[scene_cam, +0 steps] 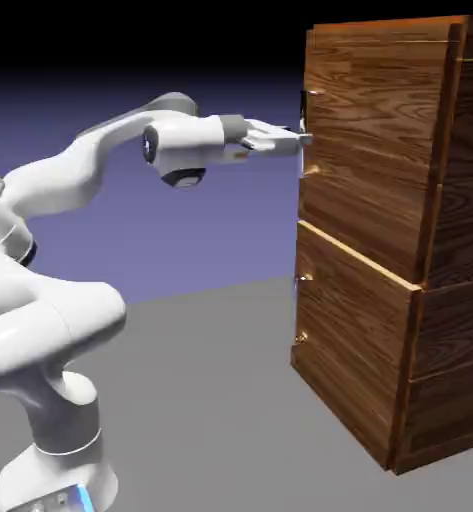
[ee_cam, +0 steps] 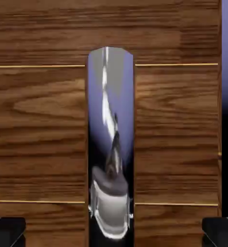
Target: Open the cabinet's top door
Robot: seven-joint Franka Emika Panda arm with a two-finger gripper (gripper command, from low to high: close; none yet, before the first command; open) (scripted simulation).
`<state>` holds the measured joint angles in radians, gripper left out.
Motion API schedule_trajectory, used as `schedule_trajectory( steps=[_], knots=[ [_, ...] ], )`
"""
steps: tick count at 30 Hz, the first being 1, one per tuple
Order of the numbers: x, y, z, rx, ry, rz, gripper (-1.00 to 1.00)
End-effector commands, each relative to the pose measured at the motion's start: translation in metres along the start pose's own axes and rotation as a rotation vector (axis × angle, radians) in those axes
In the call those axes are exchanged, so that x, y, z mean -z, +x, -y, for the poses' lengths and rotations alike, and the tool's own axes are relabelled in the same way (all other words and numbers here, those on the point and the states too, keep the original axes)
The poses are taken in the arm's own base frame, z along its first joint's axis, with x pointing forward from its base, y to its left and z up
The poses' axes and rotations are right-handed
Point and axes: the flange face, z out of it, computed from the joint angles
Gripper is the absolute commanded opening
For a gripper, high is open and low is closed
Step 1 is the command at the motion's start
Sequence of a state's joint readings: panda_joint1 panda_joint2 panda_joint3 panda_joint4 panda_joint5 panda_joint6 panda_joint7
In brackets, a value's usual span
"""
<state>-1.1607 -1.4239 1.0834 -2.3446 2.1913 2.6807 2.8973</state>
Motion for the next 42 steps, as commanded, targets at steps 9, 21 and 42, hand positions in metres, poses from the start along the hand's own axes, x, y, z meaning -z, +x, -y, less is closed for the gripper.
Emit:
schedule_trajectory(
  steps=[9,21,42],
  knots=[
    [0.041,-0.016,0.016,0.0,-0.098,-0.097,-1.0],
    [0.131,-0.076,0.076,0.0,-0.354,-0.354,-1.0],
    [0.194,-0.188,0.189,0.0,-0.711,-0.71,-1.0]
  ],
)
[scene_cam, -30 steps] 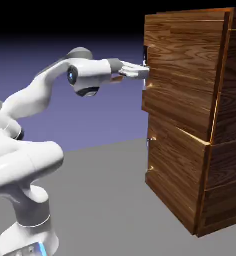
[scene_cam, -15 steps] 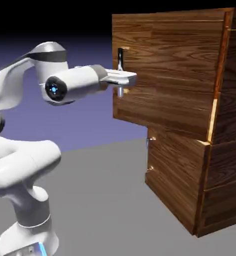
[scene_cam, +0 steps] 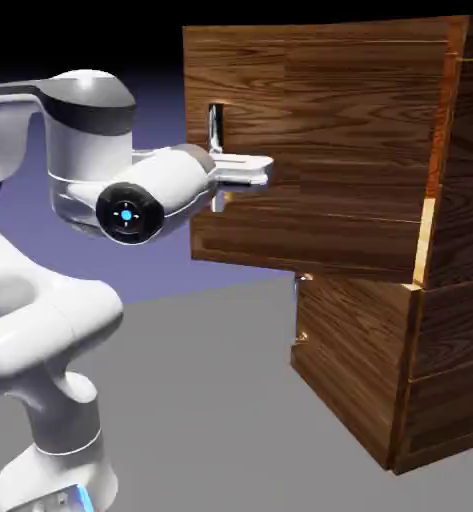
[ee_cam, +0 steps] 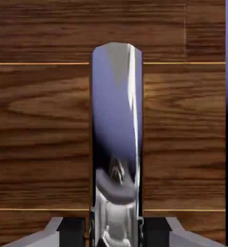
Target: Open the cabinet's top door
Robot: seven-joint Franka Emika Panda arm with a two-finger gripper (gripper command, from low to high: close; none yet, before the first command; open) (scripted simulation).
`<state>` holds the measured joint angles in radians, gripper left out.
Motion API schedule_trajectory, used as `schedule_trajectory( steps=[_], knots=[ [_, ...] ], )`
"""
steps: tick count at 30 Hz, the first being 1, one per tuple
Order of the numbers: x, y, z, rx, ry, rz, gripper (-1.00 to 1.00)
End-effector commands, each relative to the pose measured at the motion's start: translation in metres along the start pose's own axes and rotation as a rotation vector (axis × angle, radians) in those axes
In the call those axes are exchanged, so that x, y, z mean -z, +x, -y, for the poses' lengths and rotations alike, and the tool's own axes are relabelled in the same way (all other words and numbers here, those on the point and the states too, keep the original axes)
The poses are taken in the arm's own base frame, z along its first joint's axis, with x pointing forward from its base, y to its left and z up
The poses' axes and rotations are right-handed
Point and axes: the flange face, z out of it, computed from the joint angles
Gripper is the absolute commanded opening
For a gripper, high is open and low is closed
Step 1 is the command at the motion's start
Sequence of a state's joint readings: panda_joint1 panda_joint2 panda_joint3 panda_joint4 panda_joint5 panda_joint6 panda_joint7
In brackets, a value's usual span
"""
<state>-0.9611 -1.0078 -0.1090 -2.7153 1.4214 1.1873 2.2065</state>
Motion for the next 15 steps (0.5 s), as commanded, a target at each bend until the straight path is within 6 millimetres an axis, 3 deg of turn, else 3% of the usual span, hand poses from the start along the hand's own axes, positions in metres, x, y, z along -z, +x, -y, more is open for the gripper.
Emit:
schedule_trajectory(
  steps=[1,15],
  knots=[
    [0.007,-0.002,0.002,0.0,-0.017,-0.017,-1.0],
    [0.098,-0.049,0.049,0.0,-0.25,-0.25,-1.0]
  ],
)
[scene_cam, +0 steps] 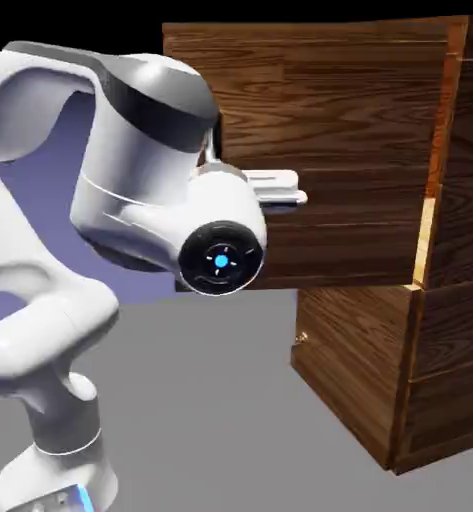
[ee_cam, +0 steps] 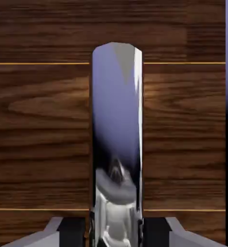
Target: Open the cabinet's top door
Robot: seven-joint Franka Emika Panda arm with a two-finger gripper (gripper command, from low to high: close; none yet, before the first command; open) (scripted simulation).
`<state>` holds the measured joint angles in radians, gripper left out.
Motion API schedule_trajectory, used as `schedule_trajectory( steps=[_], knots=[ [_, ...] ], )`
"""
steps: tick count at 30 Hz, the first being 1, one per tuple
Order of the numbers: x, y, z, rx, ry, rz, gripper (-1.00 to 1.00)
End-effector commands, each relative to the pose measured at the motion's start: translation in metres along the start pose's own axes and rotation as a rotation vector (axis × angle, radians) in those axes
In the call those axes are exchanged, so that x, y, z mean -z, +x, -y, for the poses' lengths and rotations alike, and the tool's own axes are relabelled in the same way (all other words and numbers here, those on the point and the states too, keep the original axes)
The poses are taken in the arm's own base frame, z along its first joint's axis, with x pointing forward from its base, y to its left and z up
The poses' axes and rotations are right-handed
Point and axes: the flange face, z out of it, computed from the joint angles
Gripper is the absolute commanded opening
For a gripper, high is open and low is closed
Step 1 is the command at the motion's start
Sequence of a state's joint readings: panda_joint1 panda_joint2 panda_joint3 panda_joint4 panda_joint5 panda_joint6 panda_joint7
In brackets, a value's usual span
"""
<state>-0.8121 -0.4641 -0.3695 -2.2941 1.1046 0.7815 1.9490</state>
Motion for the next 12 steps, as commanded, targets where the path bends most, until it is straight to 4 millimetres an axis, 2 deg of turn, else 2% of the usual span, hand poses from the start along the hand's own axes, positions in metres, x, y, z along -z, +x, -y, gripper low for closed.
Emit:
schedule_trajectory(
  steps=[1,7,10,11,12],
  knots=[
    [0.007,-0.002,0.002,0.0,-0.017,-0.018,-1.0],
    [0.048,-0.019,0.019,0.0,-0.115,-0.115,-1.0],
    [0.062,-0.027,0.027,0.0,-0.151,-0.151,-1.0],
    [0.062,-0.027,0.027,0.0,-0.151,-0.151,1.0],
    [0.062,-0.027,0.027,0.0,-0.151,-0.151,1.0]
  ],
)
